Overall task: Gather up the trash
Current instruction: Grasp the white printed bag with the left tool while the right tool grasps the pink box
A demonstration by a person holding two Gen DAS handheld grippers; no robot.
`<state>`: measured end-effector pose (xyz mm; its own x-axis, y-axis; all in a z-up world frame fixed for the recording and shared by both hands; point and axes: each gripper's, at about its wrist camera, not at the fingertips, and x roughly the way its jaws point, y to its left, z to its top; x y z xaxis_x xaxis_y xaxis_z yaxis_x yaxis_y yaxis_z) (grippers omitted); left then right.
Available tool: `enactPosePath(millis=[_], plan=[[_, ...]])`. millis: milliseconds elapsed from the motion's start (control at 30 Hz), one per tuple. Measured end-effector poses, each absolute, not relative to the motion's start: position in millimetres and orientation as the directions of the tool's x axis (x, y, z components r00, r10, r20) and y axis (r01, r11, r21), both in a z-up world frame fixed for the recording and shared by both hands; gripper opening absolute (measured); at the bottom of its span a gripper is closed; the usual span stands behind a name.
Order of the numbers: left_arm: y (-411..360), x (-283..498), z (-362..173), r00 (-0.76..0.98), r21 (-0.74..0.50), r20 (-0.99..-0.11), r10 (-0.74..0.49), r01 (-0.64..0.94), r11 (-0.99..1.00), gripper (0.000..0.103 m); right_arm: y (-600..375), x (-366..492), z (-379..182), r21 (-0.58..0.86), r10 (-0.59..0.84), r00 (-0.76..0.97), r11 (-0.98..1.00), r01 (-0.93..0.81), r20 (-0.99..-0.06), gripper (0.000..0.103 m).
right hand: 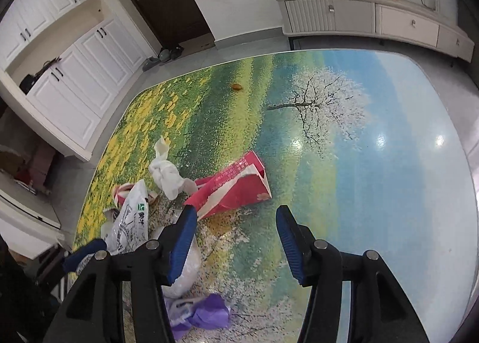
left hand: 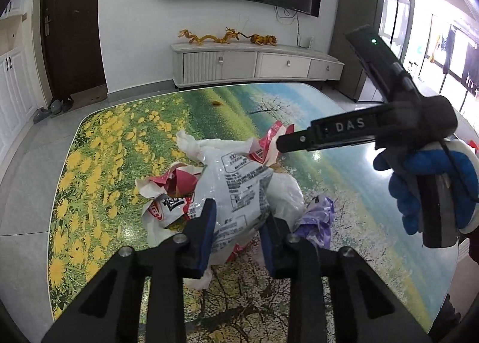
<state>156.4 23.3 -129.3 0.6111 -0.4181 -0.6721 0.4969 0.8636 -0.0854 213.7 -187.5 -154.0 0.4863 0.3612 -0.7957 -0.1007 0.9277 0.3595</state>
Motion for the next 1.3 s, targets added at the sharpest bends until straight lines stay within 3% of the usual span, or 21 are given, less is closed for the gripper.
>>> enactPosePath(millis=[167, 367, 600, 767, 833, 1300], plan=[[25, 154, -130, 0.603, -0.109, -0.667, -0.438, 0.502, 0.858, 0.021, -189, 230, -160, 0.439, 0.397, 0.475, 0.898, -0.026, -0.785, 0.052], [32, 150, -129, 0.602, -0.131, -0.659, -0.450, 0.497, 0.858, 0.021, -181, 251, -160, 0.399, 0.346, 0.478, 0.917, 0.008, -0.807, 0.052], [38, 148, -124, 0.611, -0.157, -0.642, -0.463, 0.487, 0.859, 0.017, -172, 249, -161, 0.310, 0.301, 0.459, 0.949, -0.059, -0.836, 0.034], [37, 142, -117, 0.624, -0.151, -0.632, -0.459, 0.482, 0.863, 0.015, -180, 232, -160, 0.323, 0.322, 0.468, 0.943, -0.079, -0.823, 0.024], [37, 139, -114, 0.630, -0.145, -0.628, -0.457, 0.482, 0.864, 0.014, -186, 224, -155, 0.323, 0.324, 0.482, 0.942, -0.088, -0.814, 0.012], [26, 119, -82, 0.669, -0.158, -0.580, -0.464, 0.466, 0.871, 0.011, -228, 177, -109, 0.245, 0.273, 0.593, 0.961, -0.129, -0.758, 0.011]])
